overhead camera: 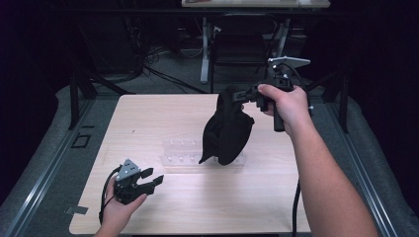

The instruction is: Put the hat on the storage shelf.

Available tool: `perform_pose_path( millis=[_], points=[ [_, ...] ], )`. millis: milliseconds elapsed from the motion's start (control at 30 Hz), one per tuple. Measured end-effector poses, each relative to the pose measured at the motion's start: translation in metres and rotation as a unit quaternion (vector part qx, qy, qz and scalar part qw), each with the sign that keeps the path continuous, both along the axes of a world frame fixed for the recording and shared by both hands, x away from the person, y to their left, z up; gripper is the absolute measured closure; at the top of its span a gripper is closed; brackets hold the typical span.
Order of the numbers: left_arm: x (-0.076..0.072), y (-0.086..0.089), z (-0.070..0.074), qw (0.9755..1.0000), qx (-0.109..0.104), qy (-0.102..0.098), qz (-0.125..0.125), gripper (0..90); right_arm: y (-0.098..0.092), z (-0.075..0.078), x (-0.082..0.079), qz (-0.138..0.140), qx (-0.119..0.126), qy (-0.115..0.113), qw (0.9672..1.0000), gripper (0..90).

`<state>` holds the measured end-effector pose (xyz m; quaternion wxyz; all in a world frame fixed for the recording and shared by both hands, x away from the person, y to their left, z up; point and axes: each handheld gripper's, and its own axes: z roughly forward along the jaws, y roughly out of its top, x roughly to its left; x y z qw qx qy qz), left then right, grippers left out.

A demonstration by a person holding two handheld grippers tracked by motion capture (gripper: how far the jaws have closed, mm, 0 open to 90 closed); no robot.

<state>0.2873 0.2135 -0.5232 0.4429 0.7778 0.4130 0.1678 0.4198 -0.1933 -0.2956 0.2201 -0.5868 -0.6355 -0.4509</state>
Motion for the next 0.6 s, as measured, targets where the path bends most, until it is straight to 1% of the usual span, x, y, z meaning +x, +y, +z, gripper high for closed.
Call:
perform_pose_path(
  millis=[67,100,133,167,267,300,400,433,467,600],
  points=[
    [0.000,-0.003,0.002,1.0000,0.004,-0.003,-0.003,48.4,0.002,-0.001,0.002,-0.002,-0.004,0.000,1.0000,87.7],
    [0.001,-0.005,0.003,1.0000,0.001,-0.005,-0.007,48.4,0.003,-0.001,0.003,0.000,-0.006,0.002,1.0000,87.8],
    [0.001,-0.006,0.004,0.9999,0.003,-0.005,-0.009,48.4,0.005,-0.002,0.004,-0.002,-0.006,0.002,1.0000,87.8],
    [0.001,-0.008,0.005,0.9999,0.005,-0.003,-0.014,48.4,0.006,-0.003,0.005,0.001,-0.010,0.002,0.9999,87.8],
    [0.003,-0.018,0.009,0.9996,0.008,-0.012,-0.025,48.9,0.009,-0.005,0.008,0.001,-0.014,0.002,0.9999,87.7],
    [0.003,-0.018,0.009,0.9996,0.008,-0.012,-0.025,49.0,0.010,-0.006,0.009,-0.002,-0.012,0.002,0.9999,87.7],
    [0.004,-0.025,0.014,0.9993,0.013,-0.018,-0.030,49.4,0.010,-0.008,0.011,-0.002,-0.013,0.003,0.9999,87.7],
    [0.005,-0.028,0.015,0.9992,0.010,-0.021,-0.034,49.4,0.010,-0.008,0.011,-0.002,-0.013,0.003,0.9999,87.7],
    [0.005,-0.032,0.017,0.9990,0.009,-0.023,-0.037,49.7,0.009,-0.009,0.011,-0.007,-0.009,0.003,0.9999,87.7],
    [0.008,-0.049,0.023,0.9981,0.011,-0.032,-0.051,50.2,0.011,-0.010,0.012,-0.010,-0.004,0.001,0.9999,87.7]
  ],
)
